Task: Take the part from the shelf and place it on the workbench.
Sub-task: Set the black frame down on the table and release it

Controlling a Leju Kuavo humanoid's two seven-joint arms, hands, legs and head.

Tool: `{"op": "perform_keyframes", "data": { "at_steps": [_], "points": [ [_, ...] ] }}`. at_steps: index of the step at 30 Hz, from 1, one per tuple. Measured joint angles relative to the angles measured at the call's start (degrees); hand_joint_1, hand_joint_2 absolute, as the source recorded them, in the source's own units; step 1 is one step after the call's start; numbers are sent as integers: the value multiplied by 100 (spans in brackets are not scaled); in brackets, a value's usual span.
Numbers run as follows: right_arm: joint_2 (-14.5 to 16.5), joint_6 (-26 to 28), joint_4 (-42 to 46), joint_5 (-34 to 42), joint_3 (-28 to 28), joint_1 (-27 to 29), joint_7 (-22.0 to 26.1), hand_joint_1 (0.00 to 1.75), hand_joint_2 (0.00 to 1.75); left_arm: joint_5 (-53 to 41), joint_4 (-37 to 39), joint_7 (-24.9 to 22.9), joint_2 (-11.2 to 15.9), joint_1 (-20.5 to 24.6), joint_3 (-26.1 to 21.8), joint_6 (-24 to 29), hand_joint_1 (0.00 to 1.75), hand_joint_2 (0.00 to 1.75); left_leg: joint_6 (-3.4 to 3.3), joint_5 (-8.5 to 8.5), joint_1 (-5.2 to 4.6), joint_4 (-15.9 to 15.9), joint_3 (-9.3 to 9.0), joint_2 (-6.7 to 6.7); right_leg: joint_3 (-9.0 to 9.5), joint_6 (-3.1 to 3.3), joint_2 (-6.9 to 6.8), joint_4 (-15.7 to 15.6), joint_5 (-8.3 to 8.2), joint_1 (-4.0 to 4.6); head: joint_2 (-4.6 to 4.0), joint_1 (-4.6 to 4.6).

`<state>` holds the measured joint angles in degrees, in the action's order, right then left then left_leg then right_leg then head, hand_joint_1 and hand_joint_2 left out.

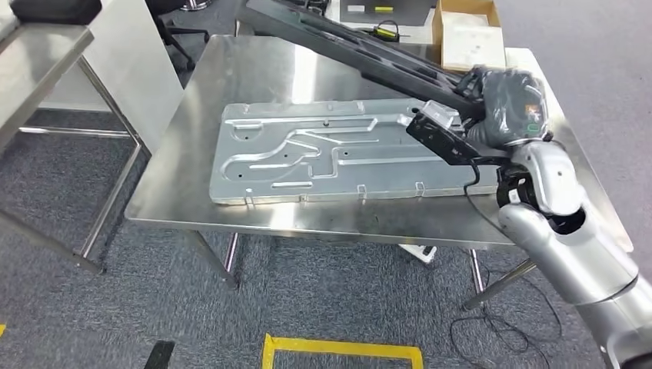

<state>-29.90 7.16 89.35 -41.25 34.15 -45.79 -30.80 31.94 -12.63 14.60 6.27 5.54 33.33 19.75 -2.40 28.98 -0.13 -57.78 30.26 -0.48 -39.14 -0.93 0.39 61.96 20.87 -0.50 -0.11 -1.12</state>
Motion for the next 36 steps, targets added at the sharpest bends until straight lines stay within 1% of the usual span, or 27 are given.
{"op": "perform_keyframes", "data": {
  "at_steps": [2, 4, 6, 7, 8, 9, 10, 11, 12, 13, 14, 16, 18, 19, 20, 22, 23, 24, 25, 26, 27, 28, 29, 30, 33, 34, 36],
  "points": [
    [-93, -175, 83, 5, -24, -129, -112, 175, 175, 25, 0, 148, -18, 13, 1, 0, 0, 175, 85, 87, -7, -17, 4, 12, 115, 73, 6, -188, 112, 19, 1, -5],
    [-216, -370, 184, 21, -69, -257, -243, 175, 175, 52, 0, 278, -40, 32, 3, 1, 0, 175, 187, 279, 4, -314, 156, 23, 228, 154, 14, -336, 225, 0, 1, -19],
    [-270, -392, 202, 29, -98, -264, -279, 175, 175, 58, 0, 294, -45, 33, 3, 1, 0, 175, 235, 537, 21, -1062, 587, 23, 315, 188, 10, -377, 276, -21, 1, -34],
    [-285, -390, 202, 30, -103, -249, -281, 175, 175, 58, 0, 295, -46, 28, 3, 1, 0, 175, 246, 602, 28, -1429, 838, 23, 356, 192, 13, -377, 310, -25, 1, -35],
    [-296, -387, 201, 31, -103, -224, -282, 175, 175, 59, 0, 295, -48, 21, 3, 1, 0, 175, 255, 565, 32, -1648, 1030, 23, 407, 186, 21, -374, 351, -31, 1, -36],
    [-306, -385, 200, 27, -103, -197, -281, 175, 175, 58, 0, 295, -51, 16, 2, 1, 0, 175, 264, 395, 36, -1642, 1121, 24, 470, 175, 29, -368, 400, -41, 1, -35],
    [-319, -385, 198, 18, -103, -176, -278, 175, 175, 56, 0, 295, -54, 15, 2, 1, 0, 175, 277, 110, 44, -1408, 1104, 24, 544, 158, 36, -358, 457, -52, 1, -36],
    [-340, -385, 193, 4, -105, -165, -274, 175, 175, 55, 0, 295, -57, 17, 3, 1, 0, 175, 289, -217, 57, -1024, 1018, 25, 619, 133, 39, -349, 520, -62, 1, -36],
    [-365, -385, 186, -14, -108, -164, -272, 175, 175, 53, 0, 294, -61, 20, 3, 0, 0, 175, 298, -458, 56, -680, 907, 22, 675, 101, 42, -339, 578, -62, 1, -39],
    [-393, -381, 176, -29, -112, -170, -269, 175, 175, 52, 0, 293, -63, 27, 4, -1, 0, 175, 286, -570, 53, -378, 788, 18, 706, 69, 48, -329, 622, -58, 1, -47],
    [-427, -373, 163, -41, -120, -173, -270, 175, 175, 52, 0, 290, -66, 37, 5, -2, 0, 175, 256, -573, 46, -216, 718, 14, 712, 39, 54, -327, 646, -50, 1, -49],
    [-494, -352, 132, -47, -134, -159, -272, 175, 175, 55, 0, 282, -69, 55, 6, -14, 0, 175, 166, -458, 29, -109, 645, 11, 706, -15, 61, -342, 669, -45, 2, -56],
    [-573, -340, 99, -24, -157, -109, -269, 175, 175, 60, -1, 276, -70, 52, 7, -25, 0, 175, 77, -425, 36, -67, 590, 9, 680, -66, 40, -252, 744, -58, 2, -41],
    [-607, -339, 84, -5, -175, -84, -266, 175, 175, 62, -2, 276, -70, 49, 7, -26, 0, 175, 32, -407, 41, -45, 549, 9, 589, -84, 28, -57, 833, -61, 2, -30],
    [-635, -341, 69, 14, -195, -57, -263, 175, 175, 66, -2, 277, -70, 48, 7, -26, 0, 175, -6, -382, 40, -34, 509, 9, 423, -94, 17, 255, 949, -60, 2, -15],
    [-673, -380, 35, 43, -225, 14, -261, 175, 175, 81, -2, 280, -69, 48, 7, -25, 0, 175, -57, -317, 21, -37, 442, 9, -53, -98, 13, 1018, 1156, -53, 2, -2],
    [-691, -432, 14, 54, -231, 68, -262, 175, 175, 92, -2, 281, -69, 42, 7, -25, 0, 175, -67, -278, 7, -40, 399, 7, -243, -93, 12, 1251, 1146, -51, 2, -1],
    [-712, -504, -15, 58, -233, 127, -263, 175, 175, 102, -2, 283, -69, 35, 7, -24, 0, 175, -74, -234, -6, -43, 344, 3, -339, -78, 12, 1277, 1018, -49, 2, 0],
    [-735, -584, -49, 57, -234, 181, -261, 175, 175, 109, -2, 285, -69, 29, 7, -23, 0, 175, -76, -187, -19, -47, 281, -3, -323, -51, 12, 1078, 784, -41, 2, 2],
    [-759, -655, -89, 45, -234, 228, -252, 175, 175, 113, -2, 288, -69, 25, 7, -25, 0, 175, -73, -137, -31, -50, 215, -9, -220, -10, 11, 708, 492, -25, 2, 2],
    [-782, -707, -138, 27, -234, 270, -236, 175, 175, 114, -2, 291, -73, 24, 7, -29, 0, 175, -65, -91, -46, -49, 163, -12, -89, 36, 6, 356, 284, 1, 1, -3],
    [-801, -739, -187, 3, -234, 308, -213, 175, 175, 115, -2, 293, -77, 26, 7, -34, 0, 175, -46, -52, -56, -54, 134, -17, 42, 77, 1, 46, 166, 27, 1, -6],
    [-814, -761, -240, -30, -234, 351, -186, 175, 175, 116, -2, 294, -80, 28, 7, -40, 0, 175, -25, -26, -58, -54, 126, -20, 125, 106, -5, -139, 145, 49, 1, -11],
    [-825, -778, -296, -64, -234, 398, -163, 175, 175, 117, -2, 294, -83, 29, 7, -45, 0, 175, 0, -9, -57, -45, 129, -21, 167, 124, -8, -201, 198, 67, 1, -10],
    [-859, -853, -448, -182, -234, 555, -86, 175, 175, 120, -2, 294, -82, 34, 7, -46, 0, 175, 85, 70, -52, -72, 134, -13, 253, 160, -8, -335, 249, 30, 1, 0],
    [-865, -893, -487, -231, -233, 597, -48, 175, 175, 120, -2, 295, -82, 40, 7, -45, 0, 175, 117, 148, -51, -223, 203, -8, 298, 180, -13, -374, 261, 6, 2, -5],
    [-864, -992, -550, -331, -232, 674, 31, 175, 175, 120, -2, 299, -74, 52, 7, -41, 0, 175, 169, 384, -30, -865, 562, 0, 378, 216, -20, -411, 305, -12, 2, -16]
  ]
}}
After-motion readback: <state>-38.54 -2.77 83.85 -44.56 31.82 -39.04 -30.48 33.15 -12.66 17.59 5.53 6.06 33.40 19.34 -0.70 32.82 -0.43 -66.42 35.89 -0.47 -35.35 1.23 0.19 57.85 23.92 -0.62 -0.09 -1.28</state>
